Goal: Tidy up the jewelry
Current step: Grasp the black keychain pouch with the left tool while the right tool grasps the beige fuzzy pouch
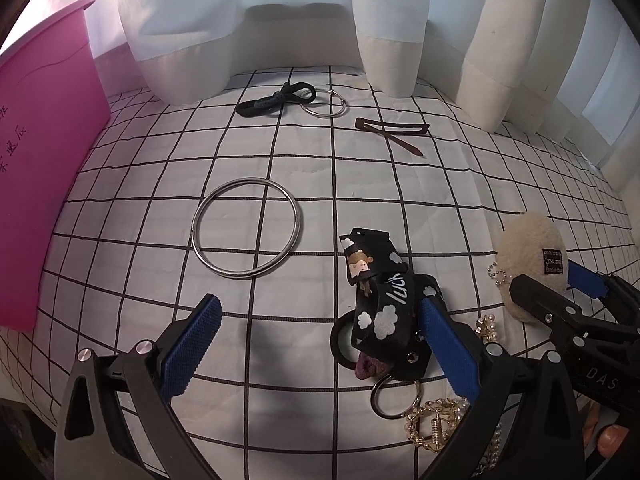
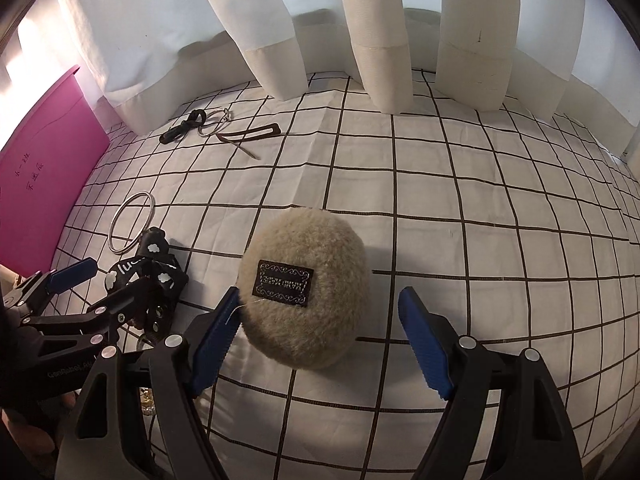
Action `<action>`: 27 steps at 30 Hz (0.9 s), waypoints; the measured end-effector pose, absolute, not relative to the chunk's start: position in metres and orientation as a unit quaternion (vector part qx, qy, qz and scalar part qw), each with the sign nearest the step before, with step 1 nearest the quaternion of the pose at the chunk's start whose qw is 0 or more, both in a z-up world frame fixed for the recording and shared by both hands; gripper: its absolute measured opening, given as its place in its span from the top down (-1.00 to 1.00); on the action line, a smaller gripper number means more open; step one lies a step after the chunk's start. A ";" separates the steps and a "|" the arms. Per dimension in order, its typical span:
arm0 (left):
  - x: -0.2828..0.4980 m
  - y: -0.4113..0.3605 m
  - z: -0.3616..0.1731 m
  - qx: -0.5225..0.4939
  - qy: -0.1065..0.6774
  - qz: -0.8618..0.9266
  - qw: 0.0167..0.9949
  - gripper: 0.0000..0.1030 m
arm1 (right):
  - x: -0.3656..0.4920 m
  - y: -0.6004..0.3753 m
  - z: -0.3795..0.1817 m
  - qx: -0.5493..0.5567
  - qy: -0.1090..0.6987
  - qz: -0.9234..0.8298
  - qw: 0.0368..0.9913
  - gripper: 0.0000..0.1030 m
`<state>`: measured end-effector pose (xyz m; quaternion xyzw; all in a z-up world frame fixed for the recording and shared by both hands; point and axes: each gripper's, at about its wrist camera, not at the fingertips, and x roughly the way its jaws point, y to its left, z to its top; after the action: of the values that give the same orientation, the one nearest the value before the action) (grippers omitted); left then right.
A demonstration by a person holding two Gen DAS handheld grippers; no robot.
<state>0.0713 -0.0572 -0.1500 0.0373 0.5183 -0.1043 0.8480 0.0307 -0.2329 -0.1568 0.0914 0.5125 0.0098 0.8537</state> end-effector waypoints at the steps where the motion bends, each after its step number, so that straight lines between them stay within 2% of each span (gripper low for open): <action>1: 0.072 -0.057 -0.151 0.036 0.519 -0.104 0.847 -0.88 | 0.032 -0.232 -0.158 0.092 0.515 0.009 0.852 -0.47; 12: 0.076 -0.061 -0.159 0.025 0.525 -0.098 0.845 -0.86 | 0.036 -0.227 -0.164 0.057 0.508 -0.002 0.859 -0.46; 15: 0.078 -0.061 -0.160 0.016 0.529 -0.105 0.842 -0.64 | 0.035 -0.226 -0.163 0.051 0.505 0.003 0.862 -0.41; 17: 0.077 -0.062 -0.157 0.018 0.525 -0.110 0.844 -0.37 | 0.034 -0.225 -0.162 0.051 0.504 0.007 0.862 -0.18; 18: 0.077 -0.063 -0.156 0.018 0.524 -0.114 0.844 -0.22 | 0.034 -0.225 -0.161 0.048 0.503 0.006 0.863 -0.17; 20: 0.076 -0.063 -0.154 0.014 0.522 -0.125 0.844 0.11 | 0.033 -0.225 -0.160 0.050 0.501 0.010 0.864 -0.13; 22: 0.074 -0.065 -0.152 0.011 0.520 -0.137 0.843 0.66 | 0.031 -0.227 -0.159 0.058 0.496 0.012 0.866 -0.10; 27: 0.068 -0.059 -0.141 0.008 0.506 -0.135 0.852 0.66 | 0.026 -0.235 -0.152 0.079 0.485 0.013 0.871 -0.08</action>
<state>0.0684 -0.0595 -0.1405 0.0081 0.5060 -0.1354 0.8518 0.0257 -0.2348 -0.1523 0.0793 0.4849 0.0128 0.8709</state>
